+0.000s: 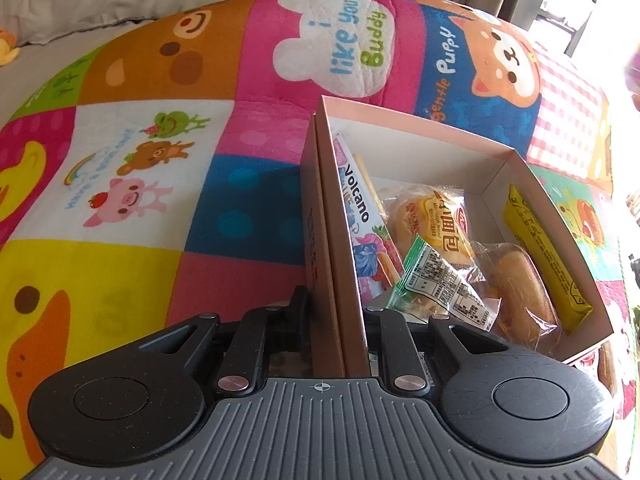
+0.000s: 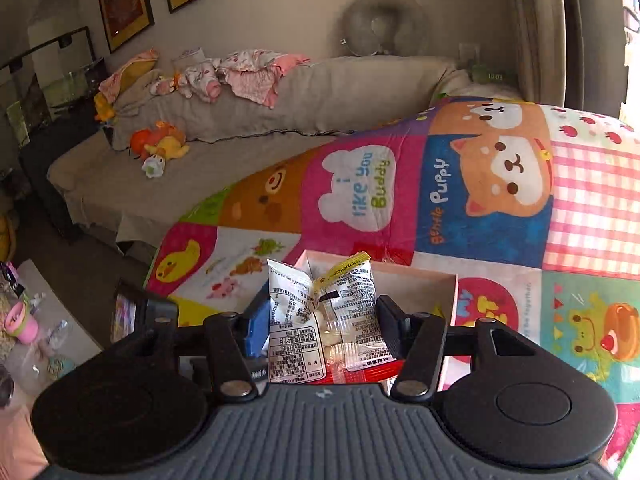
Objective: Organize objects
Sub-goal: 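Lift the sweet packets with the right gripper and drop them into the box, then reach the right gripper to the red-and-white lollipop snack and grasp its stick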
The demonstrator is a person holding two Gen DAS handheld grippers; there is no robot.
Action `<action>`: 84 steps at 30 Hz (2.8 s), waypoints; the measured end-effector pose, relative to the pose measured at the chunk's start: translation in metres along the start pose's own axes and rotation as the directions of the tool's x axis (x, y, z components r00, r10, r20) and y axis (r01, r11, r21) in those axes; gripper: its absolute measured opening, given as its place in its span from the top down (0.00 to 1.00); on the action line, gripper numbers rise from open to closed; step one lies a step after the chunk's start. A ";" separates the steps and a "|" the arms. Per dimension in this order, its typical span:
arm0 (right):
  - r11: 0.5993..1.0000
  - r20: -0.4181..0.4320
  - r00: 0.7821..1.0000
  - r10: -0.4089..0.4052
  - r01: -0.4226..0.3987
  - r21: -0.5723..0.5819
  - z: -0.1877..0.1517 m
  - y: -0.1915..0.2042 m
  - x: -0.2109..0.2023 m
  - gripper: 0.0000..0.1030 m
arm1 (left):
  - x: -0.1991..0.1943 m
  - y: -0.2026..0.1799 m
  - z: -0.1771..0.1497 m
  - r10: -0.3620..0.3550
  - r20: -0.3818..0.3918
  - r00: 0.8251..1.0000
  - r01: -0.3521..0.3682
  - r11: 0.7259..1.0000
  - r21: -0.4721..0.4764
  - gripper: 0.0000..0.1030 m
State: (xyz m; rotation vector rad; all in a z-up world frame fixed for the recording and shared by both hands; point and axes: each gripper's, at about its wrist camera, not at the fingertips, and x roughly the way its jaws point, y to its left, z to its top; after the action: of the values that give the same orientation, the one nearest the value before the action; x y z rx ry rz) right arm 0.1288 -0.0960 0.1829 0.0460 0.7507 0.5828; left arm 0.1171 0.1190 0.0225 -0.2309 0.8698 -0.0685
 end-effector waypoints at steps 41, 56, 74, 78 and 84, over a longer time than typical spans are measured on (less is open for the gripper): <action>0.843 0.017 0.865 -0.501 0.484 0.235 -0.206 -0.130 -0.022 0.12 | 0.000 -0.005 -0.003 0.030 0.012 0.999 -0.030 0.999 -0.011 0.82; 0.806 0.140 0.801 -0.582 0.545 0.232 -0.217 -0.121 -0.030 0.11 | -0.003 -0.001 -0.006 0.025 0.019 1.000 -0.024 0.998 -0.058 0.82; 0.729 0.130 0.722 -0.680 0.646 0.224 -0.215 -0.119 -0.027 0.16 | -0.002 -0.002 -0.005 0.027 0.008 1.000 -0.027 0.998 -0.055 0.82; 0.762 0.148 0.748 -0.647 0.626 0.167 -0.212 -0.105 -0.034 0.23 | -0.002 -0.003 -0.005 0.027 0.008 1.000 -0.027 0.998 -0.053 0.82; 0.881 0.176 0.866 -0.468 0.473 0.013 -0.209 -0.059 -0.030 0.36 | -0.002 -0.003 -0.005 0.028 0.007 1.000 -0.027 0.998 -0.056 0.82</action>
State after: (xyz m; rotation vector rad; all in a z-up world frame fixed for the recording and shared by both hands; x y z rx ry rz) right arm 0.0029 -0.1950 0.0334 -0.1129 0.5522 0.1175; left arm 0.1119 0.1154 0.0213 -0.2712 0.8675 -0.0177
